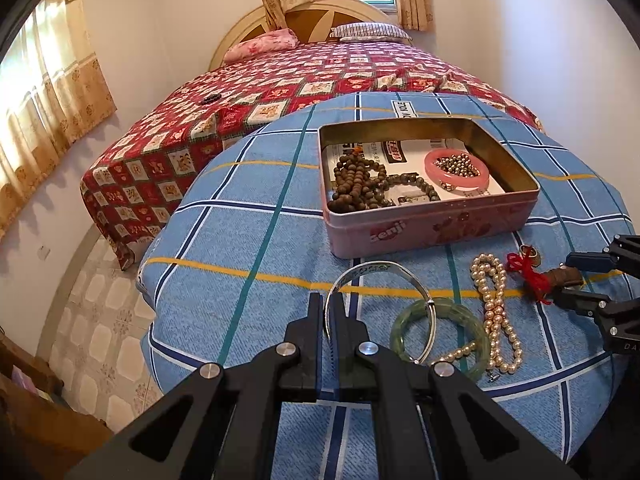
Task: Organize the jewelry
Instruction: 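Grasp the silver bangle with the left gripper while the right gripper grasps the watch strap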
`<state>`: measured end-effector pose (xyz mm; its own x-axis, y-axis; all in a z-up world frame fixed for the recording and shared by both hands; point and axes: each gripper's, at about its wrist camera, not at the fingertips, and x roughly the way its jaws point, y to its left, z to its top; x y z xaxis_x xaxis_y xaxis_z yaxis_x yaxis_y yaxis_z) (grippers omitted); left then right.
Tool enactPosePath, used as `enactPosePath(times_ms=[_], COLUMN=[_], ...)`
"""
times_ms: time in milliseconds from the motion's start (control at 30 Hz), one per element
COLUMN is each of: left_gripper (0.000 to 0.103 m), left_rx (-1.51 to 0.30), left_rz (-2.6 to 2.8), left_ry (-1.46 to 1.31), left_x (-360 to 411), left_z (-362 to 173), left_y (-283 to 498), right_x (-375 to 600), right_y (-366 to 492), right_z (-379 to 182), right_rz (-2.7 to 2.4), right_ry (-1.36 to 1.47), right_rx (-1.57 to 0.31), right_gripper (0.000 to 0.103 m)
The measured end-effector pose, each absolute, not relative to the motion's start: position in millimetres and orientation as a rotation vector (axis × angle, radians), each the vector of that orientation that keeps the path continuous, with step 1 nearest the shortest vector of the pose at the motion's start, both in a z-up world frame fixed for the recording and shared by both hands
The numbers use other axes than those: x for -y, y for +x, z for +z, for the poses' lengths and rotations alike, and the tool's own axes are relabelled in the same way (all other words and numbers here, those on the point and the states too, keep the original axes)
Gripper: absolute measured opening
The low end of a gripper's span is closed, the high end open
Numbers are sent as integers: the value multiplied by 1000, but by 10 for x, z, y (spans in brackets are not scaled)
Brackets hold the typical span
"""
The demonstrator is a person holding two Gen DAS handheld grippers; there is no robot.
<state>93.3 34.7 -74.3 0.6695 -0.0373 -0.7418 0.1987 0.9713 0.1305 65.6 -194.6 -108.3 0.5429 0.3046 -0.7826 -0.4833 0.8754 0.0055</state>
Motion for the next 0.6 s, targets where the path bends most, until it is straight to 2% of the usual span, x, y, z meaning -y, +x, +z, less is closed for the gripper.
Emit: enactPosePath(times_ms=[600], left_gripper=[2], left_rx=[-785], left_rz=[-136], left_ry=[181], left_x=[-379], left_z=[-493], left_y=[912], right_x=[2025], right_y=[612], right_z=[-754], right_rz=[455], right_ry=[-153], right_rx=[-809], right_gripper=[47])
